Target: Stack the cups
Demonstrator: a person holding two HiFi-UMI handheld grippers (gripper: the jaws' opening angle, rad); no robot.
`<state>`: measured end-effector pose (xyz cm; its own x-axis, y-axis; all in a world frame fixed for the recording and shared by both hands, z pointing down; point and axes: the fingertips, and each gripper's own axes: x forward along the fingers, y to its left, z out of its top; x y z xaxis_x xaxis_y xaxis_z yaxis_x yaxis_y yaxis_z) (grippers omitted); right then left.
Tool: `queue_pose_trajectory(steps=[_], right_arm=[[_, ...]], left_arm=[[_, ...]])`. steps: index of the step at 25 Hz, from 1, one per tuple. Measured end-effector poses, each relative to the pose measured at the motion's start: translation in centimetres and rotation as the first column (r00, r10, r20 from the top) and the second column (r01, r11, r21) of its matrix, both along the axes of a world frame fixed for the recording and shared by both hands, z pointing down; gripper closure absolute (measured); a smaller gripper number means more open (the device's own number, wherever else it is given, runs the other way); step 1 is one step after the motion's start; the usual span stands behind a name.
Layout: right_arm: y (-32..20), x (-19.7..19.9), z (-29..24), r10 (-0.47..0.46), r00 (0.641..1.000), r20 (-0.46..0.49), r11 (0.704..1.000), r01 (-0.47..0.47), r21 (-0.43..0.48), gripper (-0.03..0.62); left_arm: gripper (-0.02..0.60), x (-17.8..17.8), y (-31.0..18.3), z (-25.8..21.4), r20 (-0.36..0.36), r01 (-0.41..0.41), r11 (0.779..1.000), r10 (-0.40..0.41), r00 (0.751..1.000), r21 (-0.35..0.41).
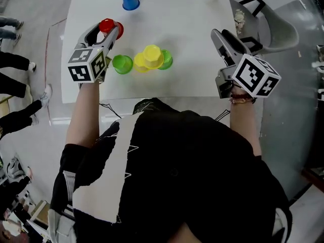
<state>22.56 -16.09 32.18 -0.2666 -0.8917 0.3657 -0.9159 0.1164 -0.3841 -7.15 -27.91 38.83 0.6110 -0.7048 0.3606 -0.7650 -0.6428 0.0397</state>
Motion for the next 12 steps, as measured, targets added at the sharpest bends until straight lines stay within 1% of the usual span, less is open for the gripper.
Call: queue_pose_trajectory(steps=[4, 7, 12], right_arm=[[0.7, -0.5, -0.2, -0.038, 0.999, 0.015, 0.999, 0.038, 0.004, 0.410], [1.3, -1.0, -0.5, -0.062, 0.997, 0.038, 0.998, 0.061, 0.015, 0.411], [2.0, -1.4, -0.7, -0.092, 0.995, 0.044, 0.996, 0.091, 0.026, 0.414]], left_arm=[[0.339, 0.1, 2.1, -1.5, 0.006, -0.002, 1.000, 0.002, 1.000, 0.029], [0.339, 0.2, 3.7, -1.9, 0.007, -0.008, 1.000, 0.007, 1.000, 0.028], [0.339, 0.8, 5.9, -2.3, 0.021, -0.035, 0.999, 0.034, 0.999, 0.027]])
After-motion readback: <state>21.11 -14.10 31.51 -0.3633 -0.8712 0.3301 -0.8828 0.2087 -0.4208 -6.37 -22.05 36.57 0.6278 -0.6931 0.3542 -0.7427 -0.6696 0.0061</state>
